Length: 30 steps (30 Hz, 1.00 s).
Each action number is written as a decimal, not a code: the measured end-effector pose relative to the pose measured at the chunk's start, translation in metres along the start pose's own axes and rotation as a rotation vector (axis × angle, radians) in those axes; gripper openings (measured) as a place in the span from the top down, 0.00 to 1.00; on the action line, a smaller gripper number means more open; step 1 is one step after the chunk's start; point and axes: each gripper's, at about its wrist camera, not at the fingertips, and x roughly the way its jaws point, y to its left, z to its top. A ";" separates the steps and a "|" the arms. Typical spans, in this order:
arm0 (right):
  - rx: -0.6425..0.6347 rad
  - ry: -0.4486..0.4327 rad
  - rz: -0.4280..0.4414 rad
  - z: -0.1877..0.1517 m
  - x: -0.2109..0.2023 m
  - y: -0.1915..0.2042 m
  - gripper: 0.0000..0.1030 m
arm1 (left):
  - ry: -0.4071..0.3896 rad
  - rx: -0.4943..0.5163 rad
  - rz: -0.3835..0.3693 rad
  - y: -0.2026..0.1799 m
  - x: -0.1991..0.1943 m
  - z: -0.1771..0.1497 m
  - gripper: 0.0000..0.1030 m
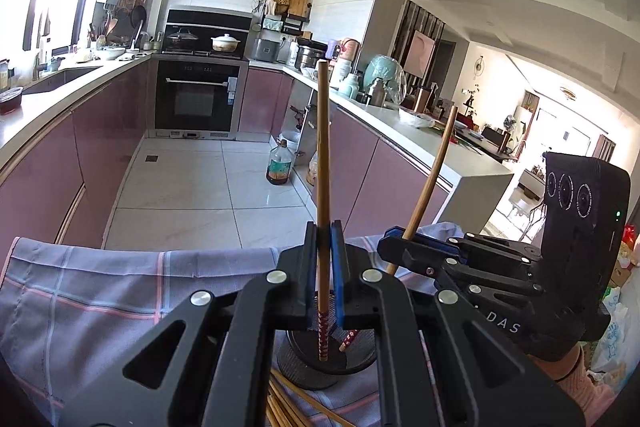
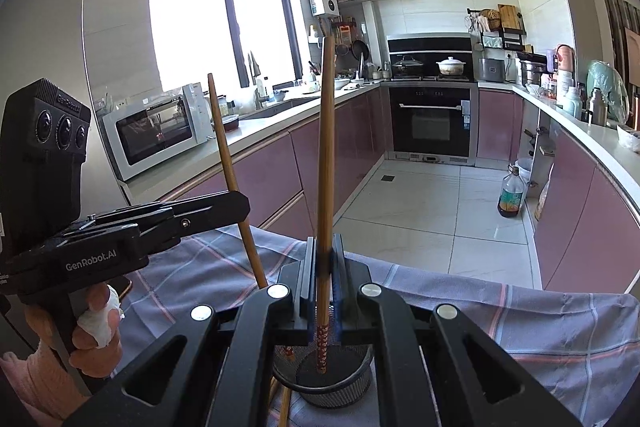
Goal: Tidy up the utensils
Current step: 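Lower the left tool's chopstick into the mesh cup and open while the right tool does the same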
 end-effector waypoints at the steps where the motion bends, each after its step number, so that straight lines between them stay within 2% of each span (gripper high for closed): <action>1: 0.002 0.008 0.000 -0.001 0.003 0.000 0.95 | 0.012 -0.002 0.002 0.001 0.005 -0.001 0.93; 15: 0.028 0.128 -0.016 -0.011 0.039 -0.007 0.95 | 0.126 -0.025 0.006 0.026 0.051 -0.011 0.93; 22: 0.047 0.151 -0.028 -0.014 0.049 -0.011 0.95 | 0.155 -0.041 0.015 0.037 0.066 -0.015 0.93; 25: 0.058 0.157 -0.042 -0.013 0.052 -0.013 0.91 | 0.156 -0.031 0.042 0.033 0.066 -0.015 0.90; 27: 0.067 0.148 -0.047 -0.011 0.051 -0.013 0.81 | 0.153 -0.038 0.048 0.035 0.063 -0.017 0.81; 29: 0.080 0.128 -0.057 -0.008 0.048 -0.016 0.67 | 0.144 -0.046 0.054 0.037 0.062 -0.017 0.79; 30: 0.084 0.120 -0.060 -0.008 0.046 -0.017 0.66 | 0.139 -0.045 0.062 0.038 0.061 -0.018 0.78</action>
